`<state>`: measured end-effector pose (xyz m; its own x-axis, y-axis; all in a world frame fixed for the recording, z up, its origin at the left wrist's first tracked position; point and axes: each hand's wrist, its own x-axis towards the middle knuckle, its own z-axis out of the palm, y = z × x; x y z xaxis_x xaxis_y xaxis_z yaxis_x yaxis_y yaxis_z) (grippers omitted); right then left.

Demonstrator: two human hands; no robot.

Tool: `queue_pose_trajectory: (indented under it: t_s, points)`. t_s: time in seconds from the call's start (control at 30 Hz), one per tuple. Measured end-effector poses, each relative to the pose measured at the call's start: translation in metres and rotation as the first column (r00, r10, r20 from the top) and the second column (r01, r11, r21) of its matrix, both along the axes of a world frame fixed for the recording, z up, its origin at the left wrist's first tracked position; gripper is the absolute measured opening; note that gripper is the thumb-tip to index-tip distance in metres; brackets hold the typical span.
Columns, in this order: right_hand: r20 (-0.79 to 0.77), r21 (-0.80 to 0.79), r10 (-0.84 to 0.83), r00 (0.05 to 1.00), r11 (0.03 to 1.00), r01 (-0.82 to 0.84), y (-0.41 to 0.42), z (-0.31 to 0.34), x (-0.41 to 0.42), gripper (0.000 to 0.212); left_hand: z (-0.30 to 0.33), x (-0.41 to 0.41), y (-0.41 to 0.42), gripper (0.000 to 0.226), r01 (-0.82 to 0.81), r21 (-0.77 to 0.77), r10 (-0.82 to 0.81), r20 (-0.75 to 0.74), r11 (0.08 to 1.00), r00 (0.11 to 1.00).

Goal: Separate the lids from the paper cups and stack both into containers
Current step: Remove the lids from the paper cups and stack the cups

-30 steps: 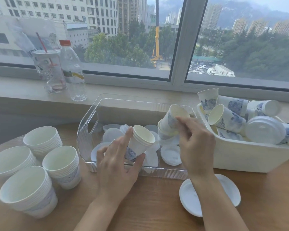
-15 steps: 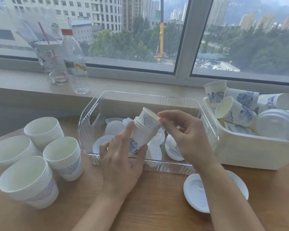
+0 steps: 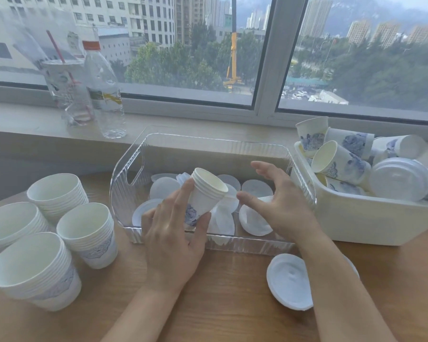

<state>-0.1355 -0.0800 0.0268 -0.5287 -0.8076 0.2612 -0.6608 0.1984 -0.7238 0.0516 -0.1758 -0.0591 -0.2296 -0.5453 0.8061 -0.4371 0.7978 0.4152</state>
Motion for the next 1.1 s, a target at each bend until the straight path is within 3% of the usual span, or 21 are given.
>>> queue_pose_trajectory:
  t_s: [0.2,0.43,0.53,0.67,0.77,0.83,0.93,1.1]
  points:
    - [-0.326,0.321,0.057,0.944,0.946,0.053,-0.003,-0.008,-0.003,0.065,0.001,0.0,0.0,0.063,0.019,0.012,-0.019,0.009,1.0,1.0]
    - [-0.194,0.334,0.141,0.971,0.94,-0.07,0.002,-0.002,-0.005,0.08,0.001,0.0,0.0,0.063,0.023,0.011,-0.023,0.002,1.0,1.0]
    - [-0.112,0.19,0.119,0.987,0.977,-0.096,0.002,-0.001,-0.006,0.077,0.002,-0.001,-0.001,0.062,0.03,0.004,-0.03,-0.012,1.0,0.999]
    - [0.06,-0.185,0.036,0.998,0.982,-0.024,0.002,0.006,0.0,0.061,0.002,0.0,0.0,0.063,0.03,-0.001,-0.03,-0.012,1.0,0.999]
    - [0.226,-0.507,0.085,0.97,0.861,0.042,0.004,0.017,0.009,0.052,0.001,0.0,-0.001,0.062,0.028,-0.006,-0.028,-0.006,1.0,1.0]
    - [0.286,-0.636,0.174,0.942,0.77,0.051,0.003,0.022,0.015,0.051,0.001,0.0,-0.001,0.062,0.025,-0.007,-0.025,0.003,1.0,1.0]
    - [0.279,-0.693,0.242,0.929,0.72,0.021,0.001,0.024,0.026,0.052,0.0,0.0,-0.001,0.061,0.023,-0.013,-0.023,0.011,1.0,1.0]
    - [0.245,-0.694,0.312,0.918,0.718,-0.059,-0.002,0.023,0.035,0.052,0.0,0.0,-0.001,0.062,0.027,-0.032,-0.027,0.004,0.999,1.0]
